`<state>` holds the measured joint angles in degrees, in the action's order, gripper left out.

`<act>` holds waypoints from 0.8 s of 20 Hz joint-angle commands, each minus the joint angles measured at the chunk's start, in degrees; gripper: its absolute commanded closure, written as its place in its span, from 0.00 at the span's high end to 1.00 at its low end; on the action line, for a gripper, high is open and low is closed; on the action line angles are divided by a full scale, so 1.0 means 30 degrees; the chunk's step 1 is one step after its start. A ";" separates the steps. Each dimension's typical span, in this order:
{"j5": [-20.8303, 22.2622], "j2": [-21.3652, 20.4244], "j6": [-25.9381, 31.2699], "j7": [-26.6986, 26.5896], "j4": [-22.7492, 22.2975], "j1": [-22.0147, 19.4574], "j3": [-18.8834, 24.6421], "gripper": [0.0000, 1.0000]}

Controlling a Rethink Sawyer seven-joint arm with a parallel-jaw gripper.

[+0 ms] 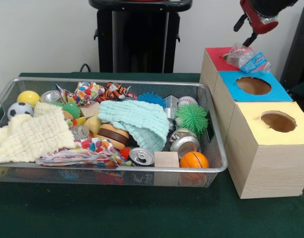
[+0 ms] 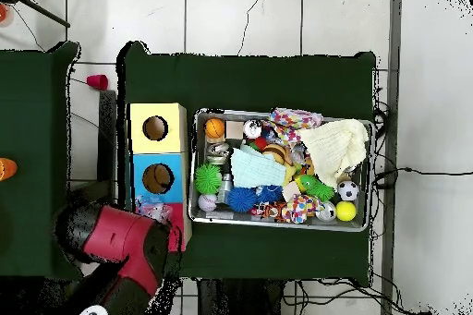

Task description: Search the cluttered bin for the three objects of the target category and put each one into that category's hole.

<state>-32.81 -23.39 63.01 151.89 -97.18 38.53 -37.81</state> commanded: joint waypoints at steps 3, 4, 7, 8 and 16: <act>-0.1193 0.0669 -0.2636 0.3647 -0.1088 -0.0715 0.2904 1.00; -0.1214 0.0679 -0.2763 0.3549 -0.1046 -0.0788 0.2973 1.00; -0.1208 0.0648 -0.2939 0.3246 -0.0844 -0.1085 0.3168 1.00; -0.1162 0.0618 -0.2923 0.3135 -0.0744 -0.1194 0.3216 1.00; -0.0386 0.0755 -0.2977 0.3341 0.0823 -0.1663 0.3014 1.00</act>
<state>-33.67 -23.24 57.22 151.89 -97.75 35.53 -35.28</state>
